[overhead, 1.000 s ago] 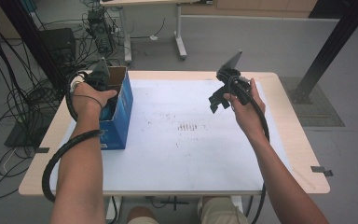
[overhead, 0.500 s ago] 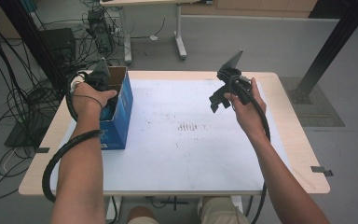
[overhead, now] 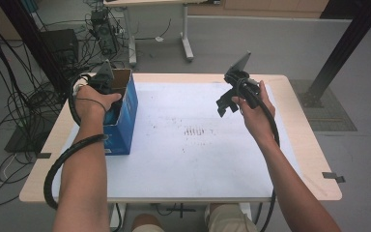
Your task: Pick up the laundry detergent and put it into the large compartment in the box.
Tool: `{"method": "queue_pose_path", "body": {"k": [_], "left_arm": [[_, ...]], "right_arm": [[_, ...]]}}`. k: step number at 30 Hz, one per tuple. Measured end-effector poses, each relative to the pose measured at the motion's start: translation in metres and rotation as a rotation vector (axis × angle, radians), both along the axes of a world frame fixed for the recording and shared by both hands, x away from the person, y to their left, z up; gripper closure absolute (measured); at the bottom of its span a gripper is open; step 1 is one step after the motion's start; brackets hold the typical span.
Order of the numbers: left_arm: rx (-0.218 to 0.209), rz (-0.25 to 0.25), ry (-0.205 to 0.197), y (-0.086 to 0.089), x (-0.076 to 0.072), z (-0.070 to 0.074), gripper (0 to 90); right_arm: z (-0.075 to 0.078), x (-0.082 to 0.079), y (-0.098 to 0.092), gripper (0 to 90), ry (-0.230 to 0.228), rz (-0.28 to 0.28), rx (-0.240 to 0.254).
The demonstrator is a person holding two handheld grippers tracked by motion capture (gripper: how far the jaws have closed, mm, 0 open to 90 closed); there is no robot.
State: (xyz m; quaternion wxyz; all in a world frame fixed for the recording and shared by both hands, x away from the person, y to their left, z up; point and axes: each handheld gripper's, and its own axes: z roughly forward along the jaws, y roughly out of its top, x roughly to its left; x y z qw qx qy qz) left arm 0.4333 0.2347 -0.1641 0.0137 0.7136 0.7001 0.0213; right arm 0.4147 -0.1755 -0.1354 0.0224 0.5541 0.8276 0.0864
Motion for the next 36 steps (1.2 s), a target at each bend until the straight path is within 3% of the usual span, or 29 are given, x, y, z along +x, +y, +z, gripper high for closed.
{"method": "queue_pose_path", "body": {"k": [26, 36], "left_arm": [[0.004, 0.002, 0.010, -0.0015, 0.0028, 0.0004, 37.0], [0.004, 0.012, 0.007, -0.0029, 0.0016, 0.0075, 31.6]], "right_arm": [[-0.0021, 0.0016, -0.0008, 5.6, 0.008, -0.002, 0.004], [0.0010, -0.0016, -0.0027, 5.5, -0.004, 0.002, 0.005]]}}
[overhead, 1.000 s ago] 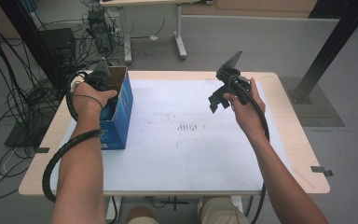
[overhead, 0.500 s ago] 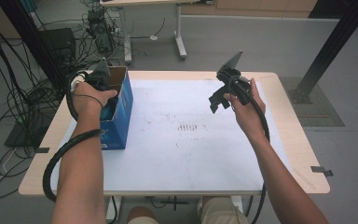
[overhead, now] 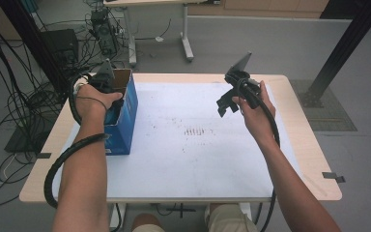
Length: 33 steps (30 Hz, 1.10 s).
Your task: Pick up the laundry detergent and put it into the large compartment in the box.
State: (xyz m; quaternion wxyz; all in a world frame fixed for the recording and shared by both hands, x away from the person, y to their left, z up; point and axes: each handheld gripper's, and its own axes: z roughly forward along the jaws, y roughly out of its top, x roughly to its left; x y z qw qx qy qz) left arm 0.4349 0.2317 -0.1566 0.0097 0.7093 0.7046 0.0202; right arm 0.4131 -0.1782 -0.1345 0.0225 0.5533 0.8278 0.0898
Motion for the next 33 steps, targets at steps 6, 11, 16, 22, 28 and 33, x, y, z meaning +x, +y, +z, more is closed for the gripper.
{"method": "queue_pose_path", "body": {"k": [6, 11, 16, 22, 28, 33], "left_arm": [[0.011, -0.001, -0.006, -0.003, -0.003, 0.016, 31.3], [0.007, -0.007, -0.003, -0.004, -0.005, 0.030, 29.4], [0.013, -0.021, -0.019, -0.006, -0.012, 0.051, 27.9], [0.003, -0.114, -0.035, -0.015, -0.022, 0.086, 23.0], [0.029, -0.316, -0.079, -0.047, -0.035, 0.119, 18.2], [0.022, -0.510, -0.092, -0.073, -0.045, 0.135, 16.1]], "right_arm": [[0.004, -0.002, -0.002, 5.5, -0.008, -0.004, 0.001], [0.007, -0.004, -0.002, 5.5, -0.014, -0.004, 0.000], [0.010, -0.005, -0.001, 5.6, -0.014, 0.001, 0.002], [0.010, -0.003, 0.000, 5.5, -0.010, 0.005, 0.003], [0.008, -0.001, 0.006, 5.6, -0.001, 0.015, 0.000], [0.007, 0.004, 0.004, 5.5, 0.008, 0.009, 0.003]]}}
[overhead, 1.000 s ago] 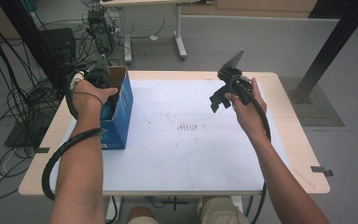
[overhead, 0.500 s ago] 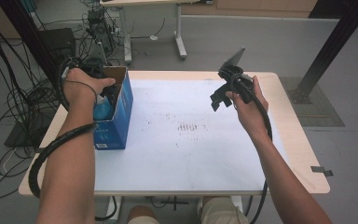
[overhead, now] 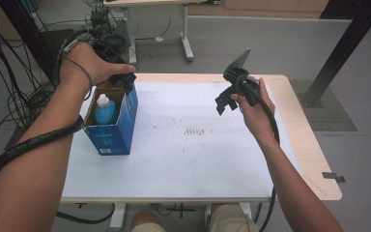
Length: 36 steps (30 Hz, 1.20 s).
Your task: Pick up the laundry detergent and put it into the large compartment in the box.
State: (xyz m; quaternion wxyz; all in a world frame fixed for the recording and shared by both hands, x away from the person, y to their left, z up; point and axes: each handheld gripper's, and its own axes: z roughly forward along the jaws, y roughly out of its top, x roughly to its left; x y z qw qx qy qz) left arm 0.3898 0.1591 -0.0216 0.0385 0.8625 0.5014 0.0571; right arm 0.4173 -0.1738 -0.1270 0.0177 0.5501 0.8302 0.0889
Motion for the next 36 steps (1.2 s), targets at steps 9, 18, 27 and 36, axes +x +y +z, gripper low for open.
{"method": "queue_pose_path", "body": {"k": [9, 18, 27, 36], "left_arm": [[0.016, -0.313, -0.006, -0.047, -0.021, 0.006, 12.1], [0.027, -0.586, -0.031, -0.083, -0.036, 0.008, 11.7], [0.023, -0.798, -0.042, -0.108, -0.047, 0.001, 12.0], [0.017, -0.881, -0.004, -0.125, -0.050, -0.005, 11.8]], "right_arm": [[0.001, 0.007, -0.007, 5.5, 0.013, -0.025, 0.007], [-0.003, 0.013, -0.005, 5.5, 0.025, -0.039, -0.002], [-0.005, 0.020, -0.009, 5.5, 0.036, -0.047, -0.002], [-0.002, 0.022, -0.013, 5.5, 0.040, -0.058, 0.004]]}}
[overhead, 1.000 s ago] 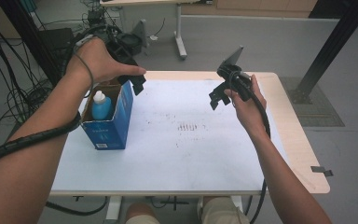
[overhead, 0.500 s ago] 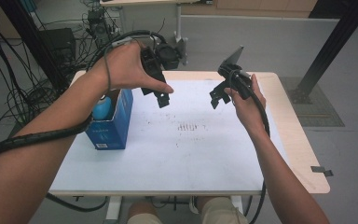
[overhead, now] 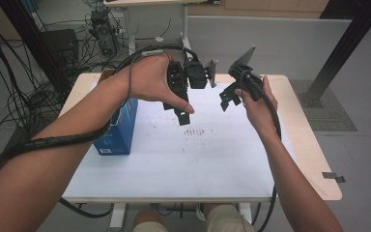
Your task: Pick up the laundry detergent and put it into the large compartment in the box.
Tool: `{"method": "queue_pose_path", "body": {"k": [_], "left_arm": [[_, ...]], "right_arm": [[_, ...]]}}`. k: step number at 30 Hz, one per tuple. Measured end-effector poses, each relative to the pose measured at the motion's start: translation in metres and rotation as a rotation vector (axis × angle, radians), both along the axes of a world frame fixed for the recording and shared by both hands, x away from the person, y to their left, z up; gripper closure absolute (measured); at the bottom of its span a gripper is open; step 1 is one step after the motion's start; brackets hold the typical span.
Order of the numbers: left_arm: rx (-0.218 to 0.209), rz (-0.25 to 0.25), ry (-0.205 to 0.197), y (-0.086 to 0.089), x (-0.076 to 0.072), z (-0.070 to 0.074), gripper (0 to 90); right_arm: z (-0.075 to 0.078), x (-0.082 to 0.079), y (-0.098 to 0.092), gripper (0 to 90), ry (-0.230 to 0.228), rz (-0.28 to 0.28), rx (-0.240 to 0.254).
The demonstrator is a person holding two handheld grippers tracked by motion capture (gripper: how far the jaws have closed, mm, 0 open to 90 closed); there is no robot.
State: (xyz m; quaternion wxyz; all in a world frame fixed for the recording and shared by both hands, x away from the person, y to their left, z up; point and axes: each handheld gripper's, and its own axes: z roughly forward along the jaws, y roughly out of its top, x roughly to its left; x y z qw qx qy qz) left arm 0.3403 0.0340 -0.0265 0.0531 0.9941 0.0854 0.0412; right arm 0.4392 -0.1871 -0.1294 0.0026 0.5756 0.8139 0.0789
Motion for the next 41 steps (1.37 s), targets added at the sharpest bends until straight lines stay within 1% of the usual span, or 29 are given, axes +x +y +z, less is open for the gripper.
{"method": "queue_pose_path", "body": {"k": [2, 4, 12, 20, 31, 33, 34, 38, 40, 41], "left_arm": [[0.004, -0.003, -0.001, -0.0010, -0.0004, 0.0006, 11.9], [-0.005, -0.007, 0.006, 0.0003, 0.0001, 0.0001, 11.9], [-0.002, -0.031, -0.003, -0.0009, -0.0034, -0.0021, 11.9], [0.000, -0.030, 0.005, -0.0009, -0.0028, -0.0049, 11.8], [0.006, -0.035, -0.001, -0.0039, -0.0031, -0.0028, 11.8], [-0.002, -0.030, 0.002, -0.0025, -0.0030, -0.0039, 11.8], [0.005, -0.033, 0.003, -0.0035, -0.0027, -0.0035, 11.8], [-0.004, -0.032, 0.006, -0.0023, -0.0026, -0.0033, 11.8], [-0.003, -0.036, -0.003, -0.0028, -0.0035, -0.0032, 11.7], [-0.005, -0.036, 0.000, -0.0026, -0.0030, -0.0031, 11.7]], "right_arm": [[0.0004, -0.0002, 0.0001, 5.5, 0.000, -0.001, -0.001], [0.0005, -0.0003, 0.0005, 5.5, 0.000, -0.001, -0.001], [0.0010, 0.0008, 0.0064, 5.5, 0.002, 0.006, -0.007], [-0.0025, 0.0019, 0.0097, 5.5, 0.008, 0.010, -0.010], [-0.0016, 0.0014, 0.0075, 5.5, 0.006, 0.011, -0.008], [-0.0015, 0.0014, 0.0075, 5.5, 0.005, 0.012, -0.008], [-0.0014, 0.0014, 0.0074, 5.5, 0.006, 0.013, -0.008], [-0.0014, 0.0013, 0.0086, 5.5, 0.006, 0.012, -0.011], [-0.0013, 0.0007, 0.0087, 5.5, 0.005, 0.013, -0.009], [-0.0011, 0.0004, 0.0090, 5.5, 0.004, 0.012, -0.010]]}}
